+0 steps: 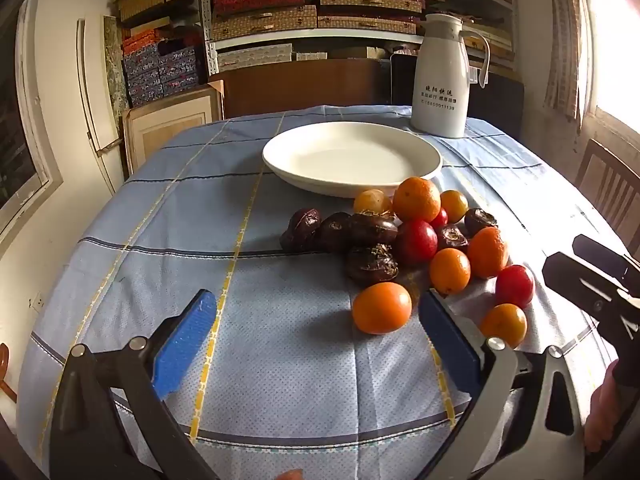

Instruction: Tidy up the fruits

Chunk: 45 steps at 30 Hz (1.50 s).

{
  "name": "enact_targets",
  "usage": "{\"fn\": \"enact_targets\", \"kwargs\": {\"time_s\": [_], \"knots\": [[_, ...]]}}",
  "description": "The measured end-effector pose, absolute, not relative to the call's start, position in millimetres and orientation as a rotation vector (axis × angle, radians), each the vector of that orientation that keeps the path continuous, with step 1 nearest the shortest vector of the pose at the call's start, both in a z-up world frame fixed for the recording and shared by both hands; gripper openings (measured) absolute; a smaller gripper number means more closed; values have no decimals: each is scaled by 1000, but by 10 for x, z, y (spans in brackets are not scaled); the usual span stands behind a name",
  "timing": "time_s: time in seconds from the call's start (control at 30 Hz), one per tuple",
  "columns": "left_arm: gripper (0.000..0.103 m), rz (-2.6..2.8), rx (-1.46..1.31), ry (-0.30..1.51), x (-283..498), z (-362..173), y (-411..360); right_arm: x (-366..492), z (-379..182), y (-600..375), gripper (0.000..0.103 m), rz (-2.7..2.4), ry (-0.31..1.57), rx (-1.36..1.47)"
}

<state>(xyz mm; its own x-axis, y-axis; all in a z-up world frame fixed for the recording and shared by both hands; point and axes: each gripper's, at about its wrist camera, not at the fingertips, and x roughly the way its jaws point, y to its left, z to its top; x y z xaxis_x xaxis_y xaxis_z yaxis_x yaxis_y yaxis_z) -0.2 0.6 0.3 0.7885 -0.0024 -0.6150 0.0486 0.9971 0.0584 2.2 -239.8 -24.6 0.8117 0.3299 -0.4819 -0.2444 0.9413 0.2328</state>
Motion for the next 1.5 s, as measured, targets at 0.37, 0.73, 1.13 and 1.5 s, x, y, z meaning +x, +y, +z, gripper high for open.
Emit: {"fn": "enact_targets", "kwargs": {"time_s": [0.37,0.73,1.13,1.5], "knots": [[99,-14,65,675,23,-35,46,30,-252,-2394,99,306,551,160],[99,-8,61,674,30,-55,50,27,-235,-2393,99,306,553,164],[99,-7,61,676,26,-56,57,34,-259,-2393,99,306,558,165],[99,-8,61,679,30,-53,57,38,-277,-2385,99,308,562,167]]}}
